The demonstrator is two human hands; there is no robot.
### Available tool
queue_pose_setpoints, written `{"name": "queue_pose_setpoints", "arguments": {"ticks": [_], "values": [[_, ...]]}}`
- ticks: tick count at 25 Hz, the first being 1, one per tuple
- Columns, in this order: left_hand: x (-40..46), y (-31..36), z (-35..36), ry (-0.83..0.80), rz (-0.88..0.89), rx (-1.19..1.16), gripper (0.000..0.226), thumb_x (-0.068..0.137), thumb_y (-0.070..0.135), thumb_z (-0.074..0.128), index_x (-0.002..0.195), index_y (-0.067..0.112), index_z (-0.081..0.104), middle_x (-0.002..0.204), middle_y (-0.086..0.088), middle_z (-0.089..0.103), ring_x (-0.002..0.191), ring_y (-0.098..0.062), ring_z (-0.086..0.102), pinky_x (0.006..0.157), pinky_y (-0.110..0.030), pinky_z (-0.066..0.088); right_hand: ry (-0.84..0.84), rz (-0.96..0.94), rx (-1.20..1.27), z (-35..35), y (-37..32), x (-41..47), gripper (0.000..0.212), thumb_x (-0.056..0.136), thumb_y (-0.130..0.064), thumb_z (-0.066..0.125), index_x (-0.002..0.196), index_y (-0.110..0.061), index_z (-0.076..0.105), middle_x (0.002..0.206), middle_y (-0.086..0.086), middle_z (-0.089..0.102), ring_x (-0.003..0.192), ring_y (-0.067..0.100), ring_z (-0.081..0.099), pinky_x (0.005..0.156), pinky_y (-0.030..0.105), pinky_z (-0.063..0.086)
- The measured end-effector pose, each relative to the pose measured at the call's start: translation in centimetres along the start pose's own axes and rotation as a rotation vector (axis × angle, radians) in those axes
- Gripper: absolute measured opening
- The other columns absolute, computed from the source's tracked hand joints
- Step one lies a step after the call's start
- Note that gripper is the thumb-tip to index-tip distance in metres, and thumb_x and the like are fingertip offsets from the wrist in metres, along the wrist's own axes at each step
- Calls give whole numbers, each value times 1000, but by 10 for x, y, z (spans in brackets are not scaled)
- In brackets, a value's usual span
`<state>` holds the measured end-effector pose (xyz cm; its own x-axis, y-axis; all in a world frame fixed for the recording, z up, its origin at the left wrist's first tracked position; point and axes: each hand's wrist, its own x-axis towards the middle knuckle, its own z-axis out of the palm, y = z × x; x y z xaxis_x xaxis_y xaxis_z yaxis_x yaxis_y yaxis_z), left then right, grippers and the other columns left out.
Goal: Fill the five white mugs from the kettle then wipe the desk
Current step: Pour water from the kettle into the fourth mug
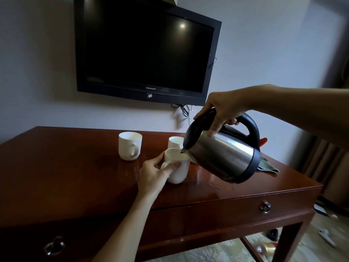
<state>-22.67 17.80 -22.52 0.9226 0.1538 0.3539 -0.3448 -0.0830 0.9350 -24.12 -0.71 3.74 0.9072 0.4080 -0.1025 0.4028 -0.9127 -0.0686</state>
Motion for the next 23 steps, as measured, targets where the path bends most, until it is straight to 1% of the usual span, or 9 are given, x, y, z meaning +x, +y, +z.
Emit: {"name": "queue_pose_setpoints", "arguments": {"ticks": [2,7,12,15,17,19,21,22,23], "values": [[1,0,-1,-3,6,4,79,55,72,79,126,38,72,100,21,78,103,1,69,95,-43,58,-9,-4,-5,0,-1,3,69,74,-23,90,137,-21,65,64,13,63,39,12,47,43,23,46],[0,0,-1,-8,9,10,69,61,64,81,125,38,72,96,25,77,96,12,67,96,-37,57,-5,7,29,3,3,0,64,75,-23,89,135,-20,67,53,4,59,39,13,47,44,25,47],[-1,4,-1,11,-4,62,74,60,70,80,127,40,70,95,26,77,98,7,67,97,-41,57,67,2,115,11,10,-12,59,77,-22,89,132,-21,68,54,-1,63,38,9,47,42,21,45],[-5,11,-2,49,5,121,78,55,72,74,126,40,71,80,26,75,82,6,68,88,-36,58,196,34,250,34,26,-30,54,75,-22,91,126,-18,74,53,-6,60,38,8,46,41,20,42],[-7,14,-1,65,3,172,75,54,73,71,124,44,71,74,22,74,78,-1,69,88,-39,58,314,71,370,49,37,-43,51,72,-19,93,119,-25,76,53,-4,59,37,7,43,41,20,40],[-9,17,0,77,10,234,69,58,73,71,122,46,71,69,21,71,75,0,67,86,-41,58,420,94,503,61,46,-54,52,70,-15,94,116,-30,75,52,-6,60,35,6,40,40,19,37],[-12,20,1,86,27,298,71,65,74,73,129,44,67,75,23,71,84,3,67,86,-43,59,535,132,640,77,58,-64,54,70,-12,93,118,-28,73,50,-10,60,34,3,40,40,17,36],[-13,22,1,101,21,323,80,65,78,72,135,40,63,82,21,72,91,-1,68,87,-45,59,586,149,719,86,64,-69,53,71,-10,92,118,-27,72,49,-11,60,34,3,41,40,17,37],[-13,22,1,115,2,341,91,64,82,70,141,36,58,87,17,73,97,-10,70,87,-47,58,628,158,800,98,69,-73,52,72,-9,91,119,-25,73,49,-10,60,35,5,42,42,19,39]]}}
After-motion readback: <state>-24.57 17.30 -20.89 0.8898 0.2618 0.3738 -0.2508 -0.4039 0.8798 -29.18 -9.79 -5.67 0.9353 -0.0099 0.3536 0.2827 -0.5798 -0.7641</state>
